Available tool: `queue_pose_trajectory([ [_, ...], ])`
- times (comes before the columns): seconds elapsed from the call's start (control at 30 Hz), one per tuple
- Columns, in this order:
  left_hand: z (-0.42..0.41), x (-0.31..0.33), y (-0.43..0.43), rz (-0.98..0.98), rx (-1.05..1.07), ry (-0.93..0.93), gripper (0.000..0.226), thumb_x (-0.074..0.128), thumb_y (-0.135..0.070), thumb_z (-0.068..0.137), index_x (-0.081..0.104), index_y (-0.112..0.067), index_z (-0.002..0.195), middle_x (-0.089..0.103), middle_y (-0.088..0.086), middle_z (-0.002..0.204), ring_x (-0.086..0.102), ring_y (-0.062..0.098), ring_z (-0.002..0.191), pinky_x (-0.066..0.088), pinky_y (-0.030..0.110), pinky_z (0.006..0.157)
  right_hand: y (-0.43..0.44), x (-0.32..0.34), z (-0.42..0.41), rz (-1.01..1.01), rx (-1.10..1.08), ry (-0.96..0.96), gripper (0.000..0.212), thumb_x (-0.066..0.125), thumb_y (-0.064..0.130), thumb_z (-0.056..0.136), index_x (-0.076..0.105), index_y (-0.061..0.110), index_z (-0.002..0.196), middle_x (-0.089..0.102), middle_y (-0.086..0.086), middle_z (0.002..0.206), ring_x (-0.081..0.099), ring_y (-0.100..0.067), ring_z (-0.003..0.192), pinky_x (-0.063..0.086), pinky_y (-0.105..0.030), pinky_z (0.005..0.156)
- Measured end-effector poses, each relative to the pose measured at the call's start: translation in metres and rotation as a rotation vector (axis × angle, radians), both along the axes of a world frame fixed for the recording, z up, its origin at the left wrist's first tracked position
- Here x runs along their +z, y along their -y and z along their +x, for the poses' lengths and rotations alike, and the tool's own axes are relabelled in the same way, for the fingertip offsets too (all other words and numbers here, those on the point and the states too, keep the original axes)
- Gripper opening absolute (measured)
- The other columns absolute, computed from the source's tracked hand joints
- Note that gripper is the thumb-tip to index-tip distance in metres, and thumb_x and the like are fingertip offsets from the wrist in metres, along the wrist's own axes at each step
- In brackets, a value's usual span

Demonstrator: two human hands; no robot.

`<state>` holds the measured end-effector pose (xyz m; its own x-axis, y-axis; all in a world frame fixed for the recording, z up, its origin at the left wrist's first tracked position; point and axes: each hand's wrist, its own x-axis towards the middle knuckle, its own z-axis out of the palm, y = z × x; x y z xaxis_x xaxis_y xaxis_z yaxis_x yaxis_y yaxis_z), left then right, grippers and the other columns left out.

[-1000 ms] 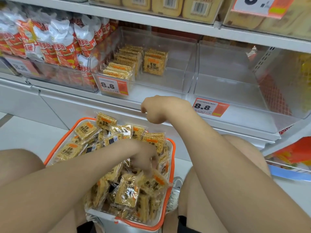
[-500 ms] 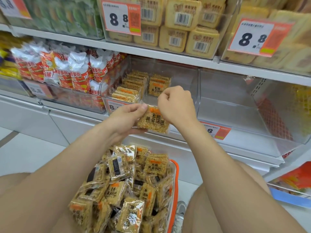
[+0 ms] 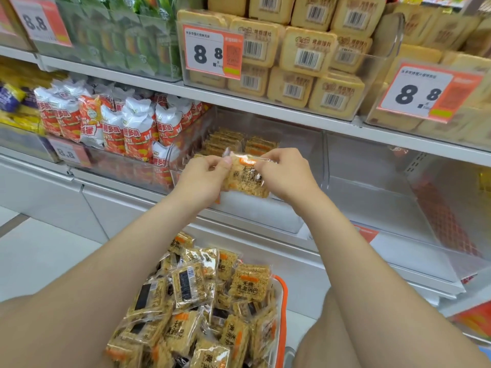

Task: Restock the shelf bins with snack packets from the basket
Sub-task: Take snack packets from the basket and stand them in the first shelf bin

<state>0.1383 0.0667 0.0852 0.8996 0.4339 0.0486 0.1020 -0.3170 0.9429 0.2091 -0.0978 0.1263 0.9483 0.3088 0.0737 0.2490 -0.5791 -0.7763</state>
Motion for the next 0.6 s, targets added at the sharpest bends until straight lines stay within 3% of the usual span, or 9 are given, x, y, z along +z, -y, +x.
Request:
queue_pose_trajectory([
  [0.1, 0.008, 0.002, -0.002, 0.348, 0.06, 0.021, 0.024, 0.054, -0.03, 0.107, 0.071, -0.02, 0.119, 0.072, -0.002, 0.105, 0.066, 0.012, 0.09, 0.049, 0.025, 0.071, -0.007, -0.002, 0.026, 0.011, -0.104, 0.004, 0.02, 0.056, 0.026, 0.093, 0.072, 0.018, 0.102, 0.073, -0.011, 0.096, 0.069, -0.024, 0.09, 0.048, -0.026, 0.066],
  [0.2, 0.017, -0.004, -0.004, 0.686, 0.008, 0.012, 0.026, 0.054, -0.019, 0.102, 0.072, -0.021, 0.12, 0.067, 0.0, 0.111, 0.061, 0.024, 0.105, 0.048, 0.035, 0.087, -0.013, -0.01, 0.052, -0.048, -0.209, 0.013, 0.021, 0.052, 0.021, 0.086, 0.064, 0.009, 0.099, 0.069, -0.017, 0.099, 0.066, -0.035, 0.086, 0.057, -0.038, 0.075],
  [0.3, 0.024, -0.009, -0.007, 0.943, -0.039, -0.062, 0.026, 0.052, -0.025, 0.102, 0.072, -0.026, 0.12, 0.062, 0.002, 0.12, 0.05, 0.03, 0.115, 0.04, 0.045, 0.096, -0.022, -0.025, 0.075, -0.124, -0.259, 0.013, 0.021, 0.054, 0.011, 0.085, 0.061, 0.005, 0.104, 0.065, -0.018, 0.111, 0.064, -0.04, 0.099, 0.059, -0.044, 0.088],
  [0.47, 0.039, -0.023, -0.017, 1.034, -0.142, -0.078, 0.032, 0.042, -0.034, 0.104, 0.069, -0.023, 0.117, 0.065, -0.002, 0.121, 0.054, 0.025, 0.116, 0.038, 0.046, 0.1, -0.044, -0.054, 0.104, -0.352, -0.23, 0.026, 0.042, 0.057, 0.017, 0.088, 0.059, 0.006, 0.128, 0.057, -0.019, 0.134, 0.056, -0.036, 0.123, 0.051, -0.038, 0.09],
  [0.6, 0.05, -0.03, -0.023, 1.024, -0.149, -0.112, 0.038, 0.035, -0.036, 0.103, 0.069, -0.021, 0.113, 0.069, 0.0, 0.115, 0.061, 0.027, 0.109, 0.043, 0.045, 0.095, -0.056, -0.059, 0.123, -0.463, -0.282, -0.034, 0.044, 0.064, 0.013, 0.089, 0.058, 0.012, 0.132, 0.045, -0.017, 0.146, 0.042, -0.031, 0.134, 0.031, -0.022, 0.061],
])
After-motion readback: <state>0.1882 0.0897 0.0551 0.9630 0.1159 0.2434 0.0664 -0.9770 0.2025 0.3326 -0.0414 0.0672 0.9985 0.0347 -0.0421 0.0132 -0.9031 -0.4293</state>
